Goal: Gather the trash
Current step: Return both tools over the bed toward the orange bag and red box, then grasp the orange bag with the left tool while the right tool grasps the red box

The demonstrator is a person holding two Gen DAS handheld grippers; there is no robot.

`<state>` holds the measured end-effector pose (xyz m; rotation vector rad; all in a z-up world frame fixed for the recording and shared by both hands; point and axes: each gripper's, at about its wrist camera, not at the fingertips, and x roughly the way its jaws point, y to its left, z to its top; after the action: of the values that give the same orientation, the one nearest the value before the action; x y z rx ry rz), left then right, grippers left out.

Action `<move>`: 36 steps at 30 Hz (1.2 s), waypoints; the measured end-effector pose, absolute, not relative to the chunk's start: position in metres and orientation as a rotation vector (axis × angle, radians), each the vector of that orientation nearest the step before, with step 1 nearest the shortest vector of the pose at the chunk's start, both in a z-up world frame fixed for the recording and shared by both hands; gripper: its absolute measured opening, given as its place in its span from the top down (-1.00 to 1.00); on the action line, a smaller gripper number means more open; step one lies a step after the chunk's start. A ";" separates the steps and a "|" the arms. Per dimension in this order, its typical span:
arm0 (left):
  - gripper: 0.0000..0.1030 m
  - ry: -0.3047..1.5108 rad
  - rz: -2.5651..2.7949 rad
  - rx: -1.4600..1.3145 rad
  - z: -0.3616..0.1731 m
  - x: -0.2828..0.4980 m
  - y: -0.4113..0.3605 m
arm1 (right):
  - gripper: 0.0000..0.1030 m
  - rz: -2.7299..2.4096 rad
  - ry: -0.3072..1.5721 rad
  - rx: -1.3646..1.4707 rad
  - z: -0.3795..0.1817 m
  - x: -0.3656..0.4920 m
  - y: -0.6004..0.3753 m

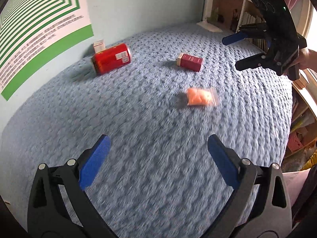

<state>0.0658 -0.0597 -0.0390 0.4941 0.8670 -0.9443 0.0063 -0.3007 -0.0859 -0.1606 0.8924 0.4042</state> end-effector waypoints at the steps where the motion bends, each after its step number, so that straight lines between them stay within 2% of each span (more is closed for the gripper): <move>1: -0.87 0.870 -0.942 0.497 -0.041 0.065 -0.072 | -0.69 0.419 0.890 -0.164 -0.087 0.010 -0.309; 8: -0.87 0.949 -0.897 0.481 -0.067 0.063 -0.135 | -0.69 0.519 0.933 -0.151 -0.115 0.047 -0.347; 22: -0.87 1.091 -0.831 0.460 -0.114 0.072 -0.201 | -0.69 0.718 0.995 -0.164 -0.159 0.102 -0.355; 25: -0.87 1.072 -0.830 0.500 -0.121 0.074 -0.208 | -0.69 0.736 0.996 -0.157 -0.166 0.103 -0.357; 27: -0.80 1.057 -0.838 0.524 -0.122 0.075 -0.211 | -0.66 0.737 0.984 -0.187 -0.169 0.102 -0.357; 29: -0.52 1.061 -0.842 0.538 -0.124 0.078 -0.213 | -0.45 0.728 0.978 -0.218 -0.172 0.102 -0.356; 30: -0.47 1.075 -0.846 0.540 -0.127 0.081 -0.212 | -0.37 0.720 0.979 -0.225 -0.174 0.104 -0.357; 31: -0.44 1.075 -0.852 0.528 -0.126 0.084 -0.214 | -0.22 0.705 0.973 -0.230 -0.176 0.106 -0.358; 33: -0.21 1.078 -0.847 0.508 -0.124 0.092 -0.211 | 0.06 0.686 0.970 -0.212 -0.174 0.111 -0.363; 34: -0.04 1.081 -0.853 0.491 -0.122 0.096 -0.209 | 0.27 0.675 0.972 -0.195 -0.172 0.113 -0.367; 35: 0.00 1.087 -0.858 0.468 -0.120 0.098 -0.206 | 0.41 0.670 0.973 -0.181 -0.169 0.115 -0.371; 36: 0.01 1.093 -0.854 0.443 -0.118 0.102 -0.202 | 0.42 0.666 0.973 -0.176 -0.168 0.116 -0.373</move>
<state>0.1021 -0.2022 -0.1175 0.4434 1.0931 -0.8543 0.1156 -0.3729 -0.1679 -0.1755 0.9726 0.6660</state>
